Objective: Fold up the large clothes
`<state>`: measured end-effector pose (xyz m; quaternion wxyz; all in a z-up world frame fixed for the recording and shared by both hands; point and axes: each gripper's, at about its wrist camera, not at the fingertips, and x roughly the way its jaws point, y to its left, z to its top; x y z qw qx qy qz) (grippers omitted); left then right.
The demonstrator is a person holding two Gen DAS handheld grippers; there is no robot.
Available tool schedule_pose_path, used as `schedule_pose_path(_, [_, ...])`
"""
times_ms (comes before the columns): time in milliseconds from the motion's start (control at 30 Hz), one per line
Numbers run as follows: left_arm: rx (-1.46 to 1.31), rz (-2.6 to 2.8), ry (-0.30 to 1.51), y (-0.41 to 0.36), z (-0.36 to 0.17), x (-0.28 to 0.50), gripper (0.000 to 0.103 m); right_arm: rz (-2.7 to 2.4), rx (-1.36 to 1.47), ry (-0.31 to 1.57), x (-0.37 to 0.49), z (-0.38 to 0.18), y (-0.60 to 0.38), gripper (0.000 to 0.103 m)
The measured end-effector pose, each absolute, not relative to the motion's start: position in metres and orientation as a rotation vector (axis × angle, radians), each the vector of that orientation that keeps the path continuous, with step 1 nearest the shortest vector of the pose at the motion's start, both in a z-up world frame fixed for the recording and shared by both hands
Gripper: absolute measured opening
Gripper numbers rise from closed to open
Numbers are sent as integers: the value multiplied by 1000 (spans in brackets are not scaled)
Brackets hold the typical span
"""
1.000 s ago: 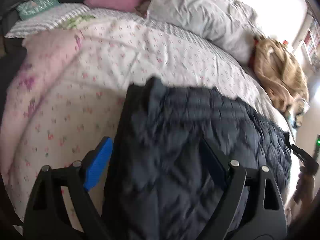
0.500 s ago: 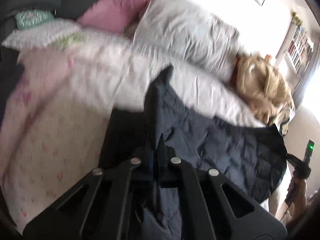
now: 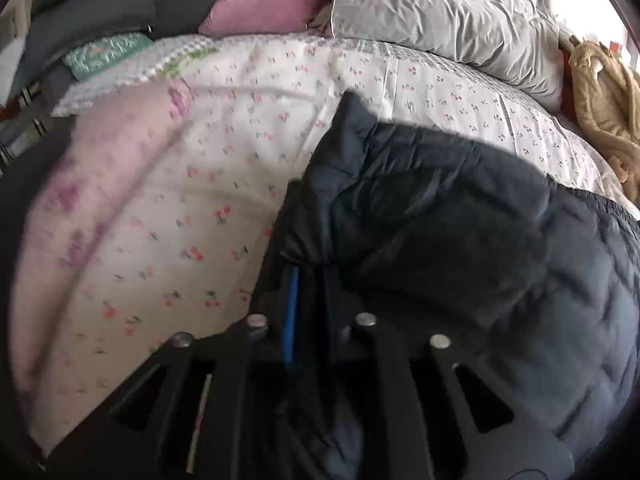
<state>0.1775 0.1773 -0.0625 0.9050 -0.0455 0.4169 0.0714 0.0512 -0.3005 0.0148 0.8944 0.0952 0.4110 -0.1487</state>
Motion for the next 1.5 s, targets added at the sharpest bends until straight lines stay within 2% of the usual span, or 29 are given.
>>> schedule_pose_path(33, [-108,145,844,177,-54,176,33,-317,196,818,48,25,-300,50])
schedule_pose_path(67, [-138,134,803,175,-41,172,49,-317,201,757,41,42,-294,53])
schedule_pose_path(100, [-163,119,754,171,-27,169,61,-311,207,713,38,52,-291,62])
schedule_pose_path(133, [-174,105,726,166,-17,167,65,-295,213,651,35,65,-280,73])
schedule_pose_path(167, [-180,81,701,157,-8,167,67,-271,207,610,37,73,-267,77])
schedule_pose_path(300, [-149,-43,717,111,4,182,75,-79,94,687,77,66,-194,79])
schedule_pose_path(433, [-121,-102,808,88,-27,219,75,95,14,786,117,35,-141,79])
schedule_pose_path(533, [-87,-68,876,107,-54,240,75,90,-28,856,145,12,-149,79])
schedule_pose_path(633, [-74,-39,906,144,-69,256,75,-10,-4,902,168,-10,-212,79])
schedule_pose_path(733, [-20,-18,929,175,-79,268,77,-118,168,920,178,-23,-298,77])
schedule_pose_path(800, [-6,43,966,196,-89,277,85,-202,222,939,177,-30,-332,77])
schedule_pose_path(900, [-95,83,1000,225,-94,277,85,-176,302,928,171,-29,-355,72])
schedule_pose_path(1067, [-153,110,943,226,-64,249,85,-209,116,890,148,3,-317,74])
schedule_pose_path(1267, [-253,-69,870,159,-25,199,85,-37,104,864,117,36,-233,78])
schedule_pose_path(1367, [-254,-164,910,119,-32,175,85,70,102,933,94,30,-187,79])
schedule_pose_path(1500, [-192,-152,976,106,-59,149,85,78,34,1014,77,4,-172,79])
